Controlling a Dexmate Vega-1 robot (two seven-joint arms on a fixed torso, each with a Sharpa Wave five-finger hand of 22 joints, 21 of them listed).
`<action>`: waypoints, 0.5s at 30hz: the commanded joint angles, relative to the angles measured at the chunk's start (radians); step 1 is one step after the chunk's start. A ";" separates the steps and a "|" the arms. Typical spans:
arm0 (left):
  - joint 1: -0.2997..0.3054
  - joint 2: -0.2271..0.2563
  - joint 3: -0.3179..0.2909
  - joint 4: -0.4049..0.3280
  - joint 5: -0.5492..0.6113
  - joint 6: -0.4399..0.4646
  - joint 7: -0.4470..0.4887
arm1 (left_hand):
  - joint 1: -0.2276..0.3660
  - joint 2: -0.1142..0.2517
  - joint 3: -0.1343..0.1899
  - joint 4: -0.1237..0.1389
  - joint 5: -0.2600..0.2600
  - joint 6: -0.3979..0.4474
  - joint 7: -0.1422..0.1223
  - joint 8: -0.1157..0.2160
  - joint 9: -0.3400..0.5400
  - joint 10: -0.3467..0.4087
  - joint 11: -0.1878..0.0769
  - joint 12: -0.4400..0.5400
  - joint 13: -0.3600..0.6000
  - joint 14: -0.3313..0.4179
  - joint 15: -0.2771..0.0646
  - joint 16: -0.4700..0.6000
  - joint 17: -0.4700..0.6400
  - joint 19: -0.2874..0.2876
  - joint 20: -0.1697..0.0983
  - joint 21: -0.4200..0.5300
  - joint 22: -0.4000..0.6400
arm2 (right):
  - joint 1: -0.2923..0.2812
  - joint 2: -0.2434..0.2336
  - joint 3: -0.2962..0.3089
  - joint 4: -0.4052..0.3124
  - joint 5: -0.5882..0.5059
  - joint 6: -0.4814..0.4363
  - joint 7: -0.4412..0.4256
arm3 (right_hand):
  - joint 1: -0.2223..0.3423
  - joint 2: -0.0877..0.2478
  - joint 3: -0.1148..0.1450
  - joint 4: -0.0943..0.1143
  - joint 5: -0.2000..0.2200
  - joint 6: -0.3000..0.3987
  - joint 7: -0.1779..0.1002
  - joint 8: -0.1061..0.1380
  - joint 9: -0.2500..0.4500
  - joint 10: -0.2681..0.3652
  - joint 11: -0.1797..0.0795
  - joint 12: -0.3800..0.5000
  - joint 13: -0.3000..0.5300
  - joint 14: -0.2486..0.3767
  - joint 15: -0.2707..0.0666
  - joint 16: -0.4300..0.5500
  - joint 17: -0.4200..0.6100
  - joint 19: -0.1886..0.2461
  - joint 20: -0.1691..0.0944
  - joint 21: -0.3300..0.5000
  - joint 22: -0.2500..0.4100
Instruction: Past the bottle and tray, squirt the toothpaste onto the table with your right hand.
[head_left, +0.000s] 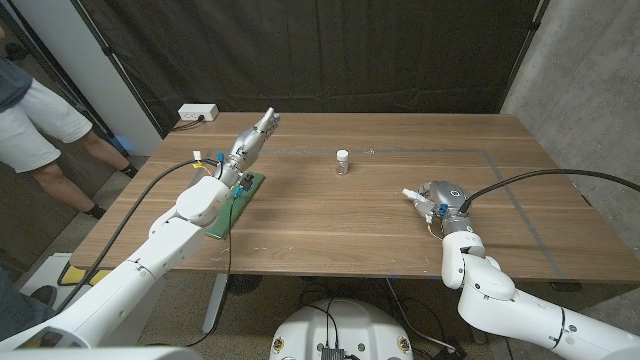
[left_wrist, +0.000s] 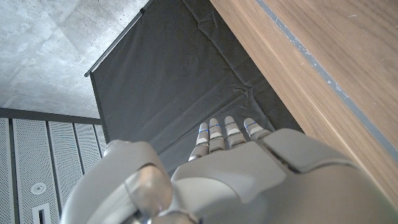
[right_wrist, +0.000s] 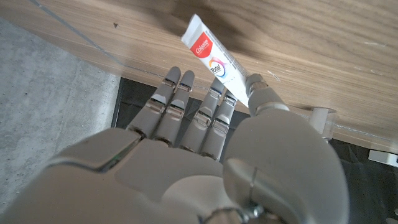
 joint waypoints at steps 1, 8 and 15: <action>0.008 0.004 -0.005 -0.019 0.009 0.008 0.019 | 0.005 0.004 -0.005 0.002 0.001 0.004 0.005 -0.007 0.004 0.004 -0.001 0.000 0.001 0.004 0.003 -0.002 0.006 -0.004 0.008 -0.001 0.004 | -0.006 -0.026 0.009 -0.034 -0.046 -0.008 -0.007 | 0.011 -0.002 0.004 0.000 -0.002 0.011 0.000 0.005 0.001 0.012 0.001 0.001 0.001 0.010 -0.058 0.001 0.001 0.008 -0.021 0.006 0.004; 0.019 0.006 -0.009 -0.021 0.007 0.005 0.024 | 0.005 0.004 -0.005 0.002 0.001 0.005 0.004 -0.007 0.004 0.004 0.002 -0.001 0.001 0.005 0.003 -0.002 0.006 -0.005 0.008 0.000 0.004 | 0.027 -0.075 -0.022 -0.061 -0.124 -0.017 0.056 | 0.012 -0.003 0.004 -0.001 -0.002 0.012 -0.001 0.004 0.001 0.014 0.001 -0.001 0.001 0.013 -0.060 0.000 0.001 0.008 -0.022 0.005 0.004; 0.022 0.009 -0.014 -0.022 0.004 0.003 0.023 | 0.006 0.005 -0.006 0.003 0.000 0.005 0.005 -0.007 0.004 0.004 0.001 -0.001 0.001 0.005 0.003 -0.002 0.006 -0.005 0.008 0.000 0.004 | 0.056 -0.137 -0.043 -0.098 -0.233 -0.023 0.157 | 0.013 -0.004 0.005 0.000 -0.003 0.013 -0.001 0.003 0.001 0.016 0.001 -0.003 0.001 0.016 -0.063 -0.002 0.001 0.008 -0.023 0.005 0.004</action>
